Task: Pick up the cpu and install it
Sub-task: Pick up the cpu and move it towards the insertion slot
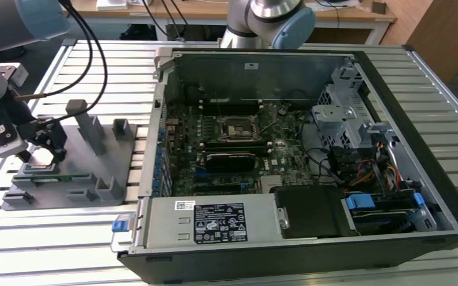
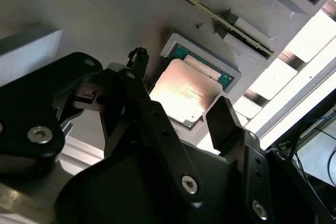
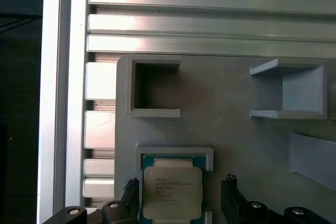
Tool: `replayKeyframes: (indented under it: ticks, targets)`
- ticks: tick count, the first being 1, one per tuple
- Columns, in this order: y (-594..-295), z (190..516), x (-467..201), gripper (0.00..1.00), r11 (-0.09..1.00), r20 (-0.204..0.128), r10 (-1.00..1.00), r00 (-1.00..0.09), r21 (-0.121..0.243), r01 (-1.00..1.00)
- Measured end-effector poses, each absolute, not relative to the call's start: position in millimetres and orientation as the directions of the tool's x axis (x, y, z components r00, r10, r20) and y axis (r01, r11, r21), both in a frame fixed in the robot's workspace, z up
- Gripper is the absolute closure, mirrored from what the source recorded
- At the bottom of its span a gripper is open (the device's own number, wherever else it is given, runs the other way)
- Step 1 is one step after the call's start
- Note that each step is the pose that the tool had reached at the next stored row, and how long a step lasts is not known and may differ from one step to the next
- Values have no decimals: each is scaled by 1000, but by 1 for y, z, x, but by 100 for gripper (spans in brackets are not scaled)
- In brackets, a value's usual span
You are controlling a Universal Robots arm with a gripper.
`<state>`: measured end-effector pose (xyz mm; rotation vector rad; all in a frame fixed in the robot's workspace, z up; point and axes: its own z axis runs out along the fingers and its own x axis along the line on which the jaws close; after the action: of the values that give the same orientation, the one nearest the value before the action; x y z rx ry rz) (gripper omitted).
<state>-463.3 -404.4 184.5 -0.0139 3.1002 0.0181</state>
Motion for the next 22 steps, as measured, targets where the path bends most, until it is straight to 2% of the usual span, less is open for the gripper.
replayKeyframes:
  ticks: [22]
  targets:
    - [-404,180,-466,28,1000,-29,0,-1000,19,-1]
